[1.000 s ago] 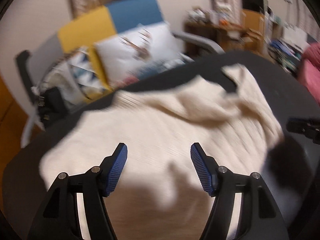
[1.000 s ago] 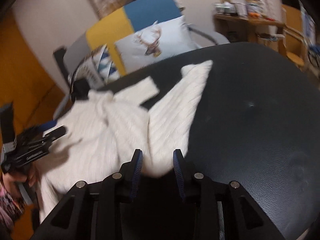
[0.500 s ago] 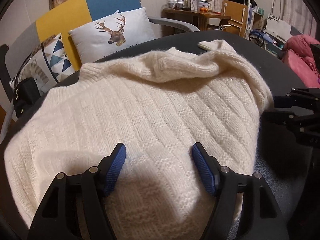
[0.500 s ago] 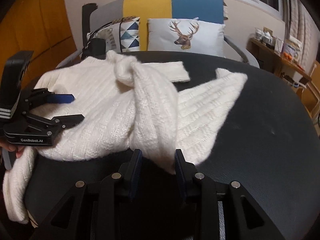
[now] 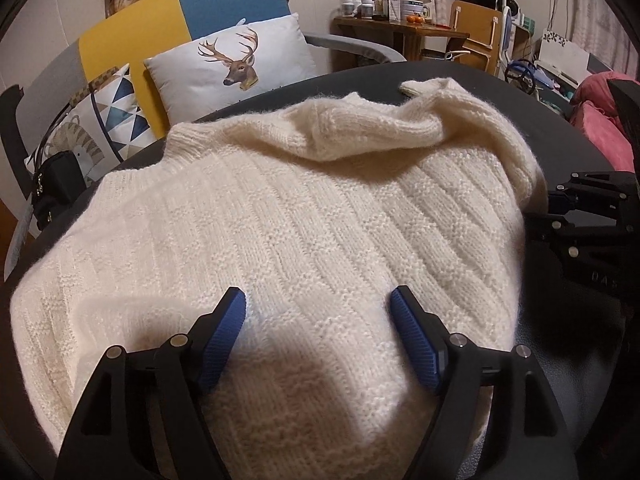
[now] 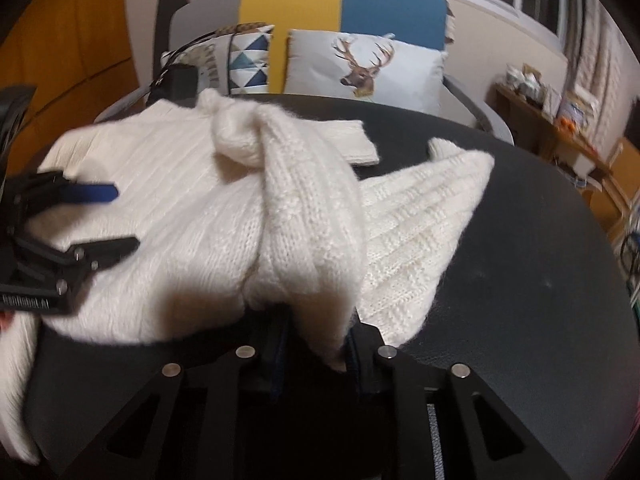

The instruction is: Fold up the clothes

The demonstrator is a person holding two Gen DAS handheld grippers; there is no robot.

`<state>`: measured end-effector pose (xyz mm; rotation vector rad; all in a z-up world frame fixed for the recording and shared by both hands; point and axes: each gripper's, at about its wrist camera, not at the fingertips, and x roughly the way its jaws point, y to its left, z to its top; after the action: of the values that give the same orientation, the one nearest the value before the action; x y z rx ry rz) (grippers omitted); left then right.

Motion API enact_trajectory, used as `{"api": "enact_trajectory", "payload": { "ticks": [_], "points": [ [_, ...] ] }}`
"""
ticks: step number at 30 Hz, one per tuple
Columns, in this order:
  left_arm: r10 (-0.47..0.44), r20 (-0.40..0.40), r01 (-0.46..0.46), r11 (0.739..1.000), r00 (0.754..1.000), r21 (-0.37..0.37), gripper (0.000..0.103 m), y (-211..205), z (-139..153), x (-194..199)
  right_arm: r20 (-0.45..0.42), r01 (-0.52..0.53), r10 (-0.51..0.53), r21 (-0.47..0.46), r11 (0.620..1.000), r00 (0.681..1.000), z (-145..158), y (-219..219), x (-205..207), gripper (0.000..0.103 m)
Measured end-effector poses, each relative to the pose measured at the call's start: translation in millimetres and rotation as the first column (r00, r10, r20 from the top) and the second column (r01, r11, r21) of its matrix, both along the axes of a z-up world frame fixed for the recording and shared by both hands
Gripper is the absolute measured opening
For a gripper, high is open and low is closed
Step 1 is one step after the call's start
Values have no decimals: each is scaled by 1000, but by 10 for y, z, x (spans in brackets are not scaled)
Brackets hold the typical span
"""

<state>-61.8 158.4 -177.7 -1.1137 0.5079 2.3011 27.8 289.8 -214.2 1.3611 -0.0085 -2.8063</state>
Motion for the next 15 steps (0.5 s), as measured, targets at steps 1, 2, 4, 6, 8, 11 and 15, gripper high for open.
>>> {"api": "enact_trajectory", "payload": {
  "ticks": [1, 2, 4, 6, 8, 11, 15],
  "points": [
    [-3, 2, 3, 1000, 1000, 3, 78, -2, 32, 13, 4, 12, -12, -25, 1000, 1000, 8, 26, -5, 23],
    [-10, 6, 10, 1000, 1000, 13, 78, -5, 92, 39, 8, 23, -23, -48, 999, 1000, 15, 50, -9, 23],
    [-29, 9, 28, 999, 1000, 28, 78, -6, 199, 101, 10, 25, -24, -60, 998, 1000, 12, 63, -18, 23],
    [-67, -10, 67, 998, 998, 21, 78, 17, 251, 208, 8, 25, -24, -67, 997, 1000, 8, 70, -15, 23],
    [-105, -29, 105, 994, 994, 14, 82, 40, 303, 316, 3, 24, -24, -72, 997, 1000, 2, 71, -4, 23],
    [-147, -30, 146, 989, 989, -41, 83, 110, 224, 416, -11, 41, -42, -97, 994, 999, -15, 83, 11, 24],
    [-177, -78, 165, 976, 981, -141, 89, 216, -30, 501, -28, 43, -46, -109, 993, 999, -32, 91, 32, 24]
  ]
}}
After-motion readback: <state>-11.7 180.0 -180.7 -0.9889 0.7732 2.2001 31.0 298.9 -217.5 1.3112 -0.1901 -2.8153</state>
